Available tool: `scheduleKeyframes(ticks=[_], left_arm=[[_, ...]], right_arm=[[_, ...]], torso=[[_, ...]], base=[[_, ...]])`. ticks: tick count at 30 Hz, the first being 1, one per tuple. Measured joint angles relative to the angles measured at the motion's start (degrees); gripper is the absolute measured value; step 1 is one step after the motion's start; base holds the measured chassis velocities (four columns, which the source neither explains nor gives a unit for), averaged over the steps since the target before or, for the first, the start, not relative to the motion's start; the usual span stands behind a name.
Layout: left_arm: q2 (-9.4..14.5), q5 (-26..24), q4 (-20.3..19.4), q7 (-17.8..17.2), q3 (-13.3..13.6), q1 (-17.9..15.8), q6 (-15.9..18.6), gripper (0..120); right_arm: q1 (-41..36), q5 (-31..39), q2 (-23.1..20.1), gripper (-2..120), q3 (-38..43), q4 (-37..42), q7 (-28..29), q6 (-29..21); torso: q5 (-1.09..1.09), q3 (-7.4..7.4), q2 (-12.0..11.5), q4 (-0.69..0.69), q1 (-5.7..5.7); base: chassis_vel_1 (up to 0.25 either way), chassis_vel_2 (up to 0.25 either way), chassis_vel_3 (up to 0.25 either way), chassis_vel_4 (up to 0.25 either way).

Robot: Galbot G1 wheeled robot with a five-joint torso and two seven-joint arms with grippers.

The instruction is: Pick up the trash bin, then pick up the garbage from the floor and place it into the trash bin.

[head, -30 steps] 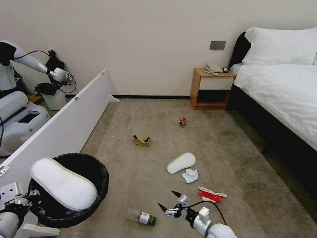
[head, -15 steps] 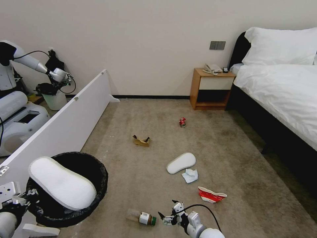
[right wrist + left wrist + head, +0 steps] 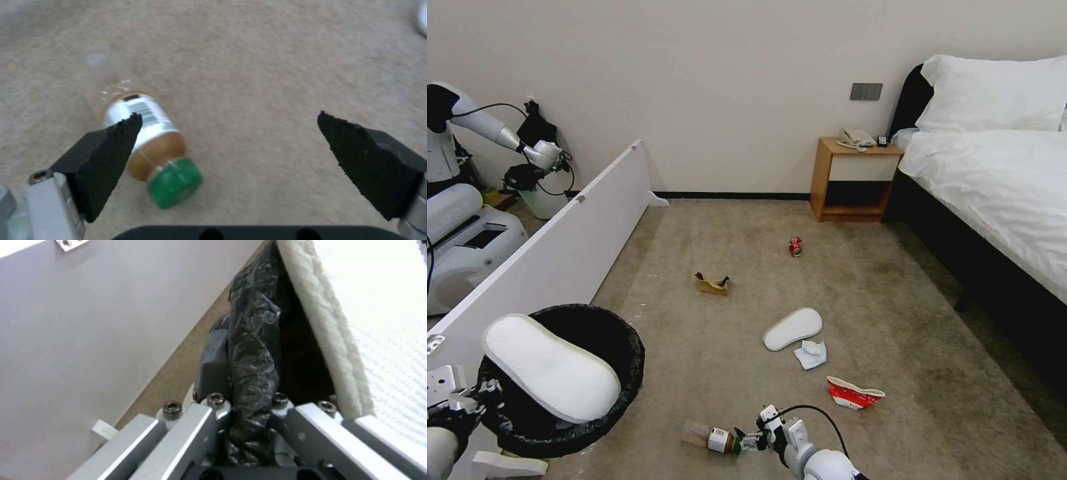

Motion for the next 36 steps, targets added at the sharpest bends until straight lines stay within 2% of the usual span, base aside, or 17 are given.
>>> scheduleKeyframes(ticks=[7, 18, 27, 36], left_arm=[[0.13, -0.02, -0.03, -0.01, 0.00, -0.16, 0.00, 2], [-0.01, 0.05, 0.01, -0.06, 0.29, -0.31, 0.00, 2], [0.07, 0.05, 0.14, -0.07, 0.24, -0.36, 0.00, 2], [0.34, 0.05, 0.16, -0.07, 0.28, -0.37, 0.00, 2]], right_arm=[[1.85, 0.11, 0.83, 100, -2.40, -2.22, -2.57, 1.61], [5.60, -0.29, 1.70, 100, -5.53, -3.80, -9.89, -1.27], [7.89, 1.15, 2.14, 100, -7.08, -4.91, -10.59, -3.17], [10.71, 1.83, 3.50, 100, -7.74, -9.84, -11.59, -3.74]], torso=[[-0.01, 0.00, 0.00, -0.01, 0.00], [0.00, 0.00, 0.00, 0.00, 0.00], [0.00, 0.00, 0.00, 0.00, 0.00], [0.00, 0.00, 0.00, -0.01, 0.00]], base=[[0.000, 0.000, 0.000, 0.000], [0.000, 0.000, 0.000, 0.000], [0.000, 0.000, 0.000, 0.000], [0.000, 0.000, 0.000, 0.000]])
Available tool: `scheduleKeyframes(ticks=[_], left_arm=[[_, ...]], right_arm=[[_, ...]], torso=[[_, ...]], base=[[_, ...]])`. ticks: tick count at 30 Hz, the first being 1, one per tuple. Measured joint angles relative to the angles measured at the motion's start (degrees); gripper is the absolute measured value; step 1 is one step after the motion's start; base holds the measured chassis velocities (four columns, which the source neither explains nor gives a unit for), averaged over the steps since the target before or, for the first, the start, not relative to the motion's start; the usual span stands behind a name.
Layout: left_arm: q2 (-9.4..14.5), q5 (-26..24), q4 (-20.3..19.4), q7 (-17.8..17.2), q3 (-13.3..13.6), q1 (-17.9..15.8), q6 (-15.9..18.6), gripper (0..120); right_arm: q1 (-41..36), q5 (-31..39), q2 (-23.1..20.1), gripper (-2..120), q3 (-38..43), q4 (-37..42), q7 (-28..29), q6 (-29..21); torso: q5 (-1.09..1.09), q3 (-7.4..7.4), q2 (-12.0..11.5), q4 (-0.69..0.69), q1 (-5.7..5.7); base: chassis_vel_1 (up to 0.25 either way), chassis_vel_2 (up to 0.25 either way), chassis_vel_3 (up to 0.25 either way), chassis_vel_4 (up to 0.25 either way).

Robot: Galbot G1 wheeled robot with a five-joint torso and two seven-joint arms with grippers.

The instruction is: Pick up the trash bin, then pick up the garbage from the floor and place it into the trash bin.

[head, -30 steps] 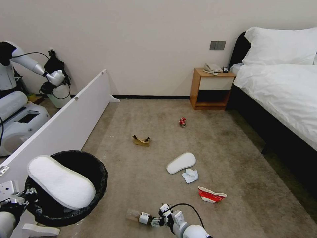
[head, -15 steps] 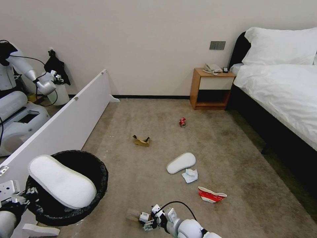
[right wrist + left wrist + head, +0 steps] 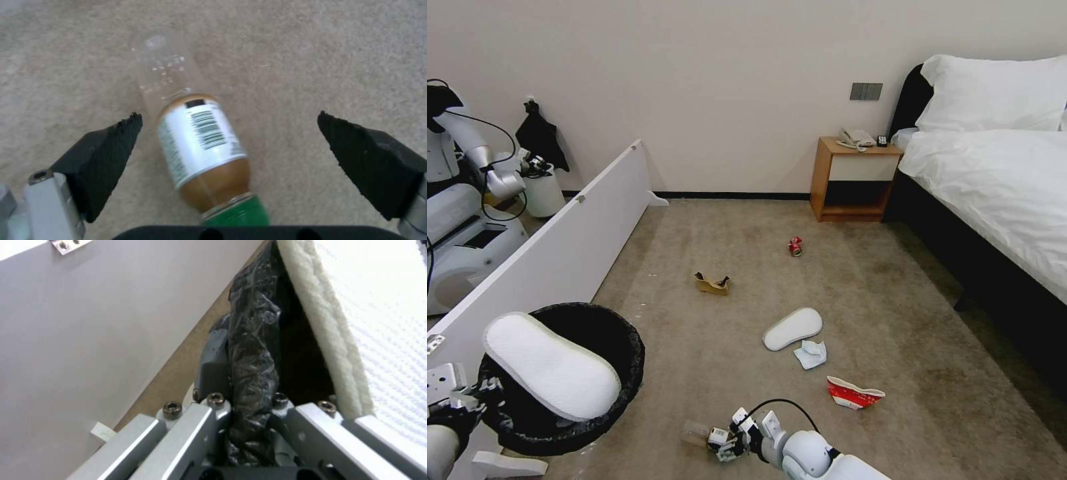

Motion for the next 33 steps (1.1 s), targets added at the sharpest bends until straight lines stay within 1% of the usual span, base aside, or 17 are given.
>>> scheduleKeyframes(ticks=[16, 26, 33], left_arm=[[-0.02, 0.04, 0.29, -0.01, 0.10, 0.00, 0.00, 2], [0.00, 0.20, 0.30, -0.08, 0.37, -0.07, 0.00, 2], [-0.16, 0.54, 0.28, -0.28, 0.55, 0.06, 0.00, 2]], right_arm=[[2.99, 1.43, 3.14, 100, -1.05, -6.46, -2.48, 0.36], [3.00, 2.26, 3.41, 100, -0.80, -7.29, -3.51, 0.82], [3.14, 2.52, 4.10, 100, -0.61, -7.97, -5.92, 2.41]], torso=[[0.00, 0.00, 0.00, 0.00, 0.00], [0.00, 0.00, 0.00, 0.00, 0.00], [0.00, 0.00, 0.00, 0.00, 0.00]], base=[[0.000, 0.000, 0.000, 0.000], [0.000, 0.000, 0.000, 0.000], [0.000, 0.000, 0.000, 0.000]])
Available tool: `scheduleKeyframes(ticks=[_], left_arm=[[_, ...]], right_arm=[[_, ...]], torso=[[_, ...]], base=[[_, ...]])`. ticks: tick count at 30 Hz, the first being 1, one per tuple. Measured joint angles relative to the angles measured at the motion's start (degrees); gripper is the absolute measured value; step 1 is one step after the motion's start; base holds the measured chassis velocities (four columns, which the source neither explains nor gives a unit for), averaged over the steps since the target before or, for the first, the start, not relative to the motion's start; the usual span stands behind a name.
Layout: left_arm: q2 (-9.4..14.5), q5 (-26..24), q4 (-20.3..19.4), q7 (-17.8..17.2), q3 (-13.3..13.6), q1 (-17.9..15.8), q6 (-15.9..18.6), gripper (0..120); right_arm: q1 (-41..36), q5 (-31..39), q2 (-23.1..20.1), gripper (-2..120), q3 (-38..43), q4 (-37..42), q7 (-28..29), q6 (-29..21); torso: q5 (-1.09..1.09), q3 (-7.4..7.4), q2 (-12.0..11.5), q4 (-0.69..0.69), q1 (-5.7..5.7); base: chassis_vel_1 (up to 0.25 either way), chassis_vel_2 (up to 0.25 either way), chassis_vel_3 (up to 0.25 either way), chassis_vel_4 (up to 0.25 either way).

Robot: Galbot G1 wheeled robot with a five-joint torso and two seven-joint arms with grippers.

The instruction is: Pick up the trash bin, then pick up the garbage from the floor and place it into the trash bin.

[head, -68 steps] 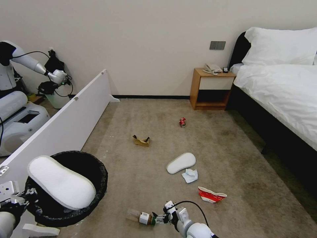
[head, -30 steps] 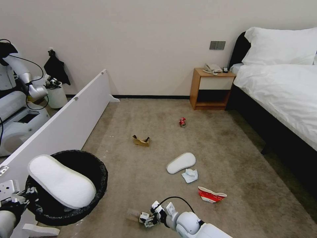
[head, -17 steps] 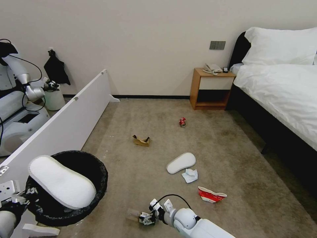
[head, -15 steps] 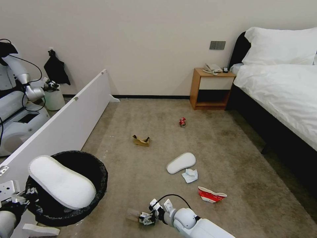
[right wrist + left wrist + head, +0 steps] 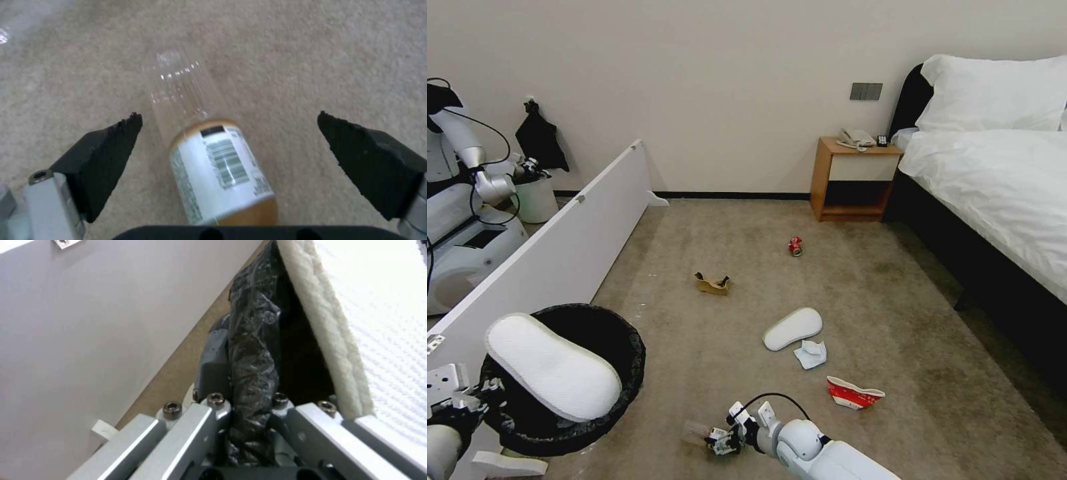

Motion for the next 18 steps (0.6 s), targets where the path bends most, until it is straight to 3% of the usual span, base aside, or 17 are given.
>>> scheduleKeyframes(ticks=[18], left_arm=[[-0.20, 0.03, -0.49, -0.17, -0.24, 0.34, 0.00, 2]], right_arm=[[0.62, -1.25, 1.90, 100, -0.89, -5.18, -0.41, 0.05]], torso=[[0.00, 0.00, 0.00, 0.00, 0.00]], base=[[0.000, 0.000, 0.000, 0.000]])
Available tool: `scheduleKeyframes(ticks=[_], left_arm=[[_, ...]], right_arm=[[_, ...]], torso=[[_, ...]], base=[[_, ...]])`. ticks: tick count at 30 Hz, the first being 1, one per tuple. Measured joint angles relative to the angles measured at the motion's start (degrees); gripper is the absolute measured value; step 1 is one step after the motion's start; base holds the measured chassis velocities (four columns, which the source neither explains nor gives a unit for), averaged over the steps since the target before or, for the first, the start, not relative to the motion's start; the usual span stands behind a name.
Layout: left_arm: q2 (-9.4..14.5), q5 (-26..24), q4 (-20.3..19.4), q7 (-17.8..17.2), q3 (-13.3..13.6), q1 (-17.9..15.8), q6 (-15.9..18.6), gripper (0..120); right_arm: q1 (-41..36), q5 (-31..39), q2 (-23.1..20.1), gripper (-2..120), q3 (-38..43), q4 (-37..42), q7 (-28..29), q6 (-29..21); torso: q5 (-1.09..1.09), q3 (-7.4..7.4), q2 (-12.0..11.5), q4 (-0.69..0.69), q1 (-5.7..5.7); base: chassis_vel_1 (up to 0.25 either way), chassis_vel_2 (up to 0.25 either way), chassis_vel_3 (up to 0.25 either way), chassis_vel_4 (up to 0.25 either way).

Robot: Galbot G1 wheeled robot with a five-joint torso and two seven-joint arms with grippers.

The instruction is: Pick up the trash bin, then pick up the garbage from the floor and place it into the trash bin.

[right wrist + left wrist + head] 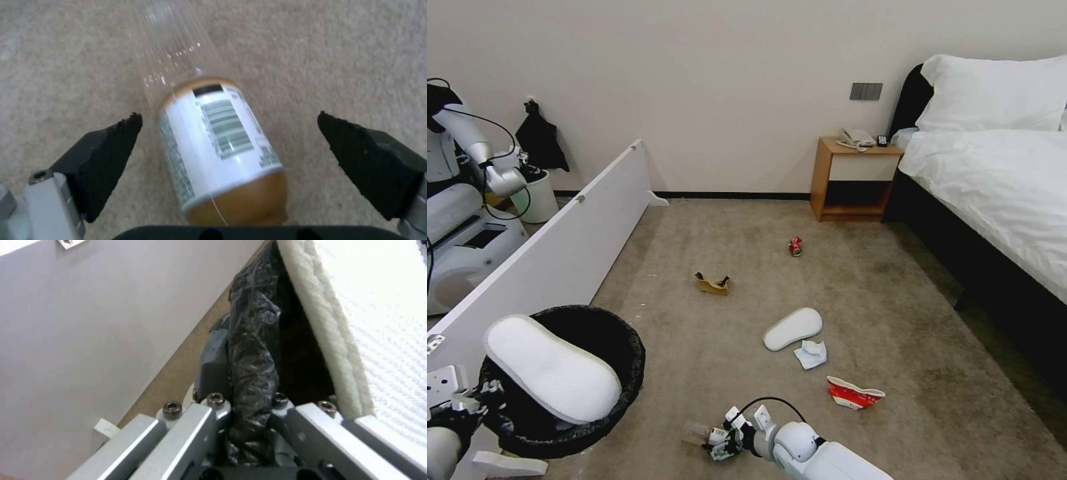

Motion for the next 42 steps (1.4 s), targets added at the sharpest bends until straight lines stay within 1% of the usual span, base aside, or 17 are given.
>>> scheduleKeyframes(ticks=[9, 12, 15, 17, 18, 19, 21, 22, 24, 25, 27, 31, 38, 42], left_arm=[[0.08, -0.02, 0.04, -0.01, 0.20, -0.22, 0.00, 2], [0.17, -0.02, 0.05, -0.02, 0.27, -0.34, 0.00, 2], [0.27, -0.07, 0.13, -0.06, 0.28, -0.51, 0.00, 2], [0.30, -0.08, 0.16, -0.07, 0.28, -0.52, 0.00, 2], [0.32, -0.11, 0.20, -0.07, 0.28, -0.54, 0.00, 2], [0.32, -0.11, 0.20, -0.07, 0.28, -0.54, 0.00, 2], [0.27, -0.12, 0.35, -0.08, 0.35, -0.57, 0.00, 2], [0.27, -0.12, 0.35, -0.08, 0.35, -0.57, 0.00, 2], [0.14, -0.08, 0.40, -0.08, 0.59, -0.60, 0.00, 2], [0.14, -0.08, 0.40, -0.08, 0.59, -0.60, 0.00, 2], [0.13, -0.06, 0.41, -0.08, 0.68, -0.64, 0.00, 2], [0.20, -0.06, 0.47, -0.08, 0.72, -0.76, 0.01, 2], [0.20, -0.02, 0.55, -0.10, 1.16, -1.05, 0.01, 2], [0.33, 0.07, 0.92, -0.10, 1.60, -1.32, 0.01, 2]], right_arm=[[-0.08, -0.23, 0.03, 100, 0.25, -0.50, 0.03, 0.03], [-0.14, -0.36, 0.10, 97, 0.27, -0.56, 0.00, 0.07], [-0.16, -0.41, 0.12, 82, 0.31, -0.57, -0.09, 0.18], [-0.13, -0.43, 0.09, 80, 0.30, -0.57, -0.12, 0.19], [-0.03, -0.43, 0.03, 72, 0.29, -0.59, -0.17, 0.22], [-0.03, -0.43, 0.03, 72, 0.29, -0.59, -0.17, 0.22], [-0.04, -0.42, -0.04, 60, 0.29, -0.59, -0.30, 0.23], [-0.04, -0.42, -0.04, 60, 0.29, -0.59, -0.30, 0.23], [-0.23, -0.41, -0.10, 49, 0.29, -0.50, -0.41, 0.26], [-0.23, -0.41, -0.10, 49, 0.29, -0.50, -0.41, 0.26], [-0.36, -0.38, -0.22, 42, 0.28, -0.30, -0.49, 0.30], [-0.45, -0.31, -0.36, 39, 0.35, -0.05, -0.52, 0.30], [-0.80, -0.41, -0.78, 39, 0.98, 0.58, -0.54, 0.46], [-0.84, -2.37, -1.23, 39, 2.19, 1.28, -0.36, 1.85]], torso=[[0.00, 0.00, 0.00, 0.00, 0.00], [0.00, 0.00, 0.00, 0.00, 0.00], [0.00, 0.00, 0.00, 0.00, 0.00], [0.00, 0.00, 0.00, 0.00, 0.00], [0.00, 0.00, 0.00, 0.00, 0.00], [0.00, 0.00, 0.00, 0.00, 0.00], [0.00, 0.00, 0.00, 0.00, 0.00], [0.00, 0.00, 0.00, 0.00, 0.00], [0.00, 0.00, 0.00, 0.00, 0.00], [0.00, 0.00, 0.00, 0.00, 0.00], [0.00, 0.00, 0.00, 0.00, 0.00], [0.00, 0.00, 0.00, 0.00, 0.00], [0.00, 0.00, 0.00, 0.00, 0.00], [0.00, 0.00, 0.00, 0.01, 0.00]], base=[[0.000, 0.000, 0.000, 0.000], [0.000, 0.000, 0.000, 0.000], [0.000, 0.000, 0.000, 0.000], [0.000, 0.000, 0.000, 0.000], [0.000, 0.000, 0.000, 0.000], [0.000, 0.000, 0.000, 0.000], [0.000, 0.000, 0.000, 0.000], [0.000, 0.000, 0.000, 0.000], [0.000, 0.000, 0.000, 0.000], [0.000, 0.000, 0.000, 0.000], [0.000, 0.000, 0.000, 0.000], [0.000, 0.000, 0.000, 0.000], [0.000, 0.000, 0.000, 0.000], [0.000, 0.000, 0.000, 0.000]])
